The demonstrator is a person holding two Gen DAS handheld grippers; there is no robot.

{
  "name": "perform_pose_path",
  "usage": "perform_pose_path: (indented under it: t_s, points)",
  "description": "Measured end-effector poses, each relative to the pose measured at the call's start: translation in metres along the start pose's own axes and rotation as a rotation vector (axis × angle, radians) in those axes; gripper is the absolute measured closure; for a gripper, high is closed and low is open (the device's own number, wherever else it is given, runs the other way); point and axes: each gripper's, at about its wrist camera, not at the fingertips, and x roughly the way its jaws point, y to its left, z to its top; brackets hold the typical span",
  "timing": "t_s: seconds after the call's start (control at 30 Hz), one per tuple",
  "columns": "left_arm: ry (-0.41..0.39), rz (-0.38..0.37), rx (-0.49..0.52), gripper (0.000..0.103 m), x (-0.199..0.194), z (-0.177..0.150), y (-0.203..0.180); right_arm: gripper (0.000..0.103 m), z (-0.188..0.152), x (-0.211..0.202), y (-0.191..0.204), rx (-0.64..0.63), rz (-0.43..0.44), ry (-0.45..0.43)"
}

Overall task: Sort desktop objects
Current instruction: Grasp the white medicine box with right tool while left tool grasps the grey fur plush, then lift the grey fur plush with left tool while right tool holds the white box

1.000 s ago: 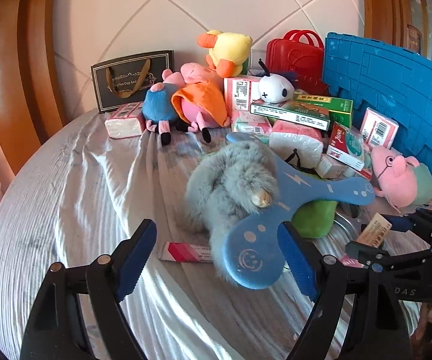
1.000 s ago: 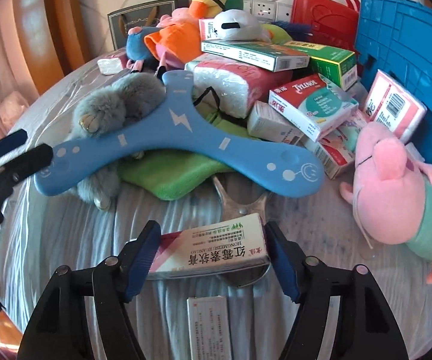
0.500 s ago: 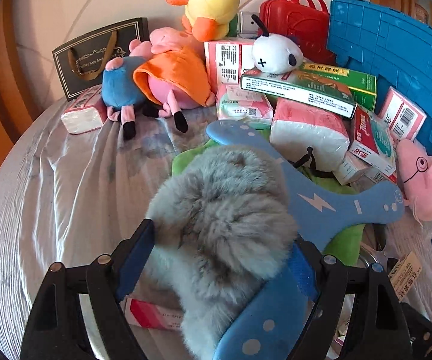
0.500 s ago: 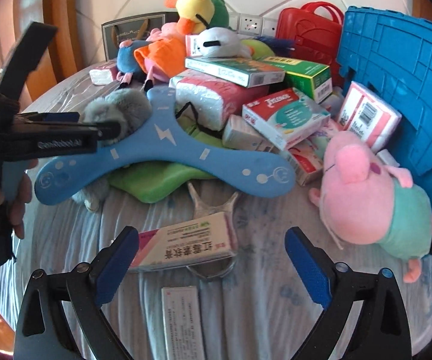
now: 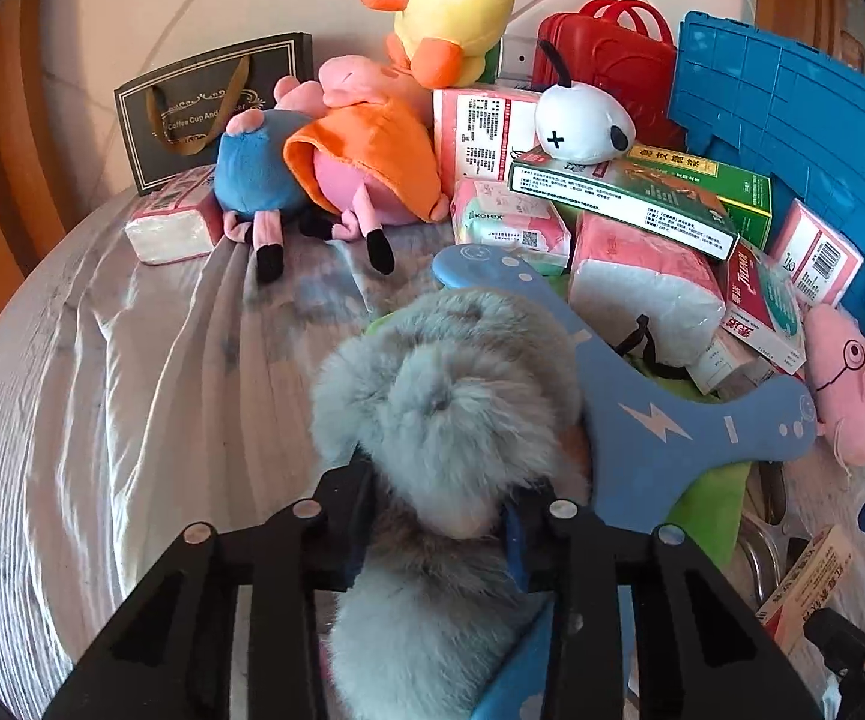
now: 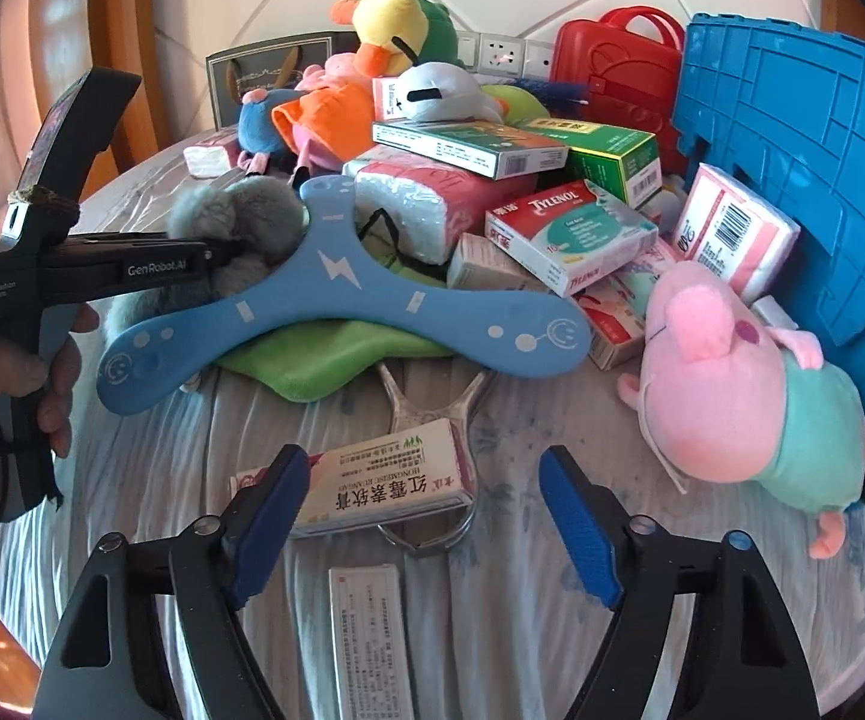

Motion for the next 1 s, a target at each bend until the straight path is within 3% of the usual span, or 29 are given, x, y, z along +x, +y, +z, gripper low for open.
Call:
perform_pose_path:
  t_s: [0.2, 0.47, 0.6, 0.67, 0.8, 1.0]
  points:
    - [-0.026, 0.001, -0.015, 0.074, -0.007, 0.001, 0.001, 0.028, -0.018, -0.010, -0.004, 0.033, 0.013, 0.008]
    - [-0.078, 0.029, -0.011, 0.092, -0.018, 0.005, 0.002, 0.028, -0.049, -0.011, 0.006, 0.000, 0.086, 0.088]
    - [-0.073, 0.033, -0.014, 0.092, -0.018, 0.003, 0.004, 0.044, -0.055, -0.001, 0.011, -0.021, 0.088, 0.124]
    - [-0.069, 0.033, -0.016, 0.092, -0.017, 0.002, 0.004, 0.075, -0.051, 0.001, 0.001, 0.026, 0.087, 0.131]
    - [-0.046, 0.022, -0.019, 0.092, -0.013, 0.004, 0.003, 0.075, -0.051, 0.004, -0.001, 0.006, 0.059, 0.140]
    - [-0.013, 0.012, -0.038, 0.092, -0.010, 0.010, 0.004, 0.076, -0.056, 0.003, -0.003, 0.035, 0.088, 0.121]
